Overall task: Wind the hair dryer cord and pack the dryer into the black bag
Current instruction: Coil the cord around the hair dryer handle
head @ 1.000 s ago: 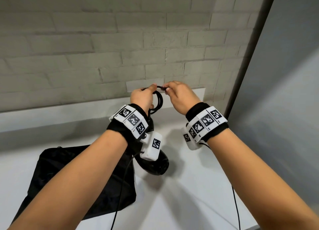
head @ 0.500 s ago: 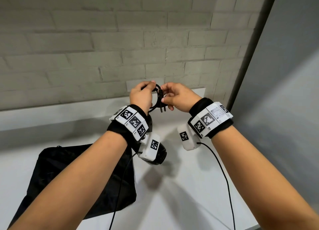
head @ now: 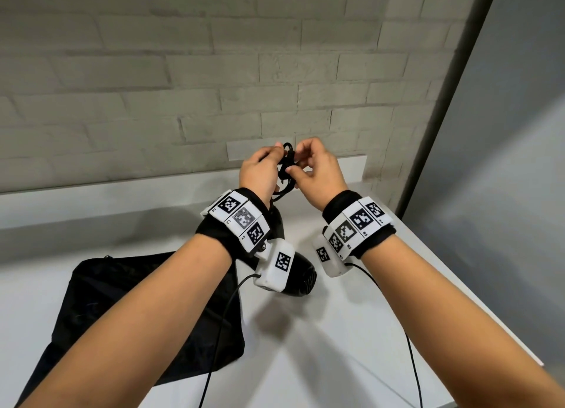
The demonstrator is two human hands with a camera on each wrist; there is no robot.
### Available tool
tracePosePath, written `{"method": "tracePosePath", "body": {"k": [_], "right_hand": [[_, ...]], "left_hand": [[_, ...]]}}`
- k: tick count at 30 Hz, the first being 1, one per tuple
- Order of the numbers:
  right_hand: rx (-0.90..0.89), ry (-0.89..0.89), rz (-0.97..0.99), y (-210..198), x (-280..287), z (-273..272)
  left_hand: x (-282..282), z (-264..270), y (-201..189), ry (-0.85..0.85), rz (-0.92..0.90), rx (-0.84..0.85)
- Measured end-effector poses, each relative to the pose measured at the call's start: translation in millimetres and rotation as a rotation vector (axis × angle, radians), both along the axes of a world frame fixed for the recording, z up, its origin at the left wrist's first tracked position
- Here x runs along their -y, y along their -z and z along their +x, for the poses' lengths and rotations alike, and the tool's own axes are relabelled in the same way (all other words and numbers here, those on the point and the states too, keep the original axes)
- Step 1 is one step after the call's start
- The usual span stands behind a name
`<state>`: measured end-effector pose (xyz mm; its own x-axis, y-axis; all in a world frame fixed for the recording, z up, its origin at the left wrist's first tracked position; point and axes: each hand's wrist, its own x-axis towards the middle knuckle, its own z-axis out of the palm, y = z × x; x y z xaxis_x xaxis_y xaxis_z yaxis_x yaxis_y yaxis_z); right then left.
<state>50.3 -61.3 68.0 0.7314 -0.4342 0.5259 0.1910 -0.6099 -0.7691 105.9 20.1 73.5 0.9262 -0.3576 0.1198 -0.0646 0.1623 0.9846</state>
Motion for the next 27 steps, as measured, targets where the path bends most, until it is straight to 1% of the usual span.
{"method": "tracePosePath", "body": {"k": [2,6,10,12,14,17,19,20,22,27], "right_hand": [[0.026,0.004,0.021,2.5,-2.0,-0.3],[-0.001,0.002,0.020,8.4,-3.8,-0.7],[0.048,0.053,-0.062,12.4,-1.5,-1.9],[0.059,0.081,-0.067,16.3,-0.2,-2.1],[0.069,0.059,0.044,20.0,2.4,-1.2],[0.018,-0.130,0.268,21.1,7.1,-1.8],[-0.050,-0.248,0.330,22.4,9.8,-1.7],[-0.074,-0.267,0.342,22.6,10.6,-2.3],[-0.097,-0.250,0.350,23.8,12.3,-3.0],[-0.084,-0.171,0.333,26.7,14.8,-2.9]], "left_hand": [[0.5,-1.2,1.0,0.006,-0.003,-0.008],[0.7,-3.0,0.3,0.036,-0.022,-0.021],[-0.6,-3.4,-0.6,0.051,-0.004,-0.014],[-1.9,-3.7,-1.6,0.052,0.002,-0.018],[-3.9,-5.1,-3.1,0.061,0.015,-0.023],[-4.7,-8.6,-3.6,0.092,0.035,-0.021],[-4.3,-9.1,-2.2,0.104,0.046,-0.035],[-4.1,-8.9,-1.4,0.100,0.055,-0.040],[-3.8,-8.8,-0.1,0.100,0.084,-0.037],[-2.2,-9.2,0.7,0.156,0.109,-0.032]]}}
